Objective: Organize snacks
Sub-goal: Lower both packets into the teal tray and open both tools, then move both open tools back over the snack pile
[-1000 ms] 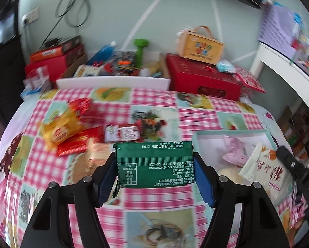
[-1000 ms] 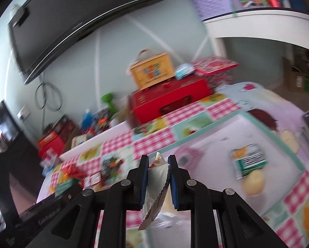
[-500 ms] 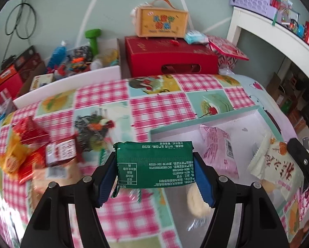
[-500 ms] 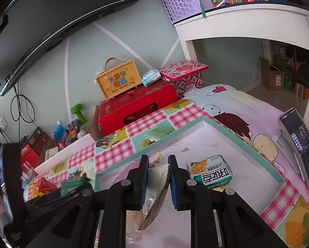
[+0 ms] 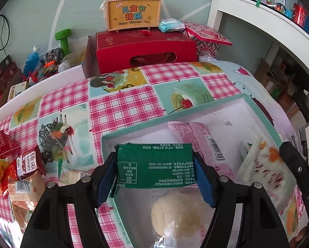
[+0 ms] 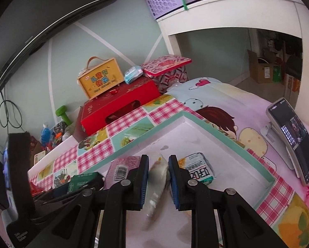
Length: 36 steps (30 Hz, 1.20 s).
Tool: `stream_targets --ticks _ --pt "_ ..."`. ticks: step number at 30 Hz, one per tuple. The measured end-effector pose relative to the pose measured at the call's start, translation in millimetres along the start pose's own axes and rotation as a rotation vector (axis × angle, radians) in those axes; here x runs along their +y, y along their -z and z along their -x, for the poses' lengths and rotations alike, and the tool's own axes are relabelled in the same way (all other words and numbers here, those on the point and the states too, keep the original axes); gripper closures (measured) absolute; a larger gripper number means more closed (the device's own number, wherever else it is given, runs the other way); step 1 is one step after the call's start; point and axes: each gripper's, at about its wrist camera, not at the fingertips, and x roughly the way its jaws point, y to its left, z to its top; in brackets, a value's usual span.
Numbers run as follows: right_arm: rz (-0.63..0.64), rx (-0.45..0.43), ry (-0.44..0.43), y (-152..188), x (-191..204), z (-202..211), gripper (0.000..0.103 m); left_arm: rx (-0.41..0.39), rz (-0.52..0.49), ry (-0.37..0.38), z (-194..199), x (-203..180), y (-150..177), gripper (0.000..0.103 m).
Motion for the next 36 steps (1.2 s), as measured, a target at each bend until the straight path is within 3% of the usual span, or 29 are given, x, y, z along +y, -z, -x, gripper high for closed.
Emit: stream_targets --ticks 3,5,7,11,14,17,23,32,36 --pt "-0.02 0.019 0.017 -0.7 -5.4 -3.0 0.076 -0.004 0.015 -0.02 6.1 5.9 1.7 0.016" --pt "-0.032 0.03 0.011 -1.0 -7.5 -3.7 0.065 -0.004 0.028 -0.03 12.2 10.4 3.3 0.015" --pt "-0.028 0.035 0.015 -1.2 -6.8 -3.4 0.042 -0.002 0.04 -0.045 18.2 15.6 4.9 0.015" --pt "0.007 0.052 0.024 0.0 -0.4 -4.7 0.024 0.014 0.081 -0.092 28.2 32.9 11.7 0.009" --pt "0.036 0.079 0.016 3.8 6.2 -9.6 0.001 0.007 0.115 -0.162 33.3 49.2 17.8 0.008" --pt "0.078 0.092 0.027 7.8 15.7 -12.8 0.0 0.009 0.151 -0.206 34.2 64.3 23.0 0.008" --pt "0.127 0.087 0.029 12.1 31.2 -14.1 0.0 0.031 0.239 -0.205 35.0 94.3 36.6 0.008" --pt "0.162 0.084 -0.099 20.2 60.8 -11.9 0.0 -0.017 0.268 -0.317 54.1 129.0 56.0 0.008" --pt "0.208 0.102 -0.115 27.3 78.1 -13.6 0.0 -0.04 0.274 -0.367 64.3 143.7 61.6 0.008"
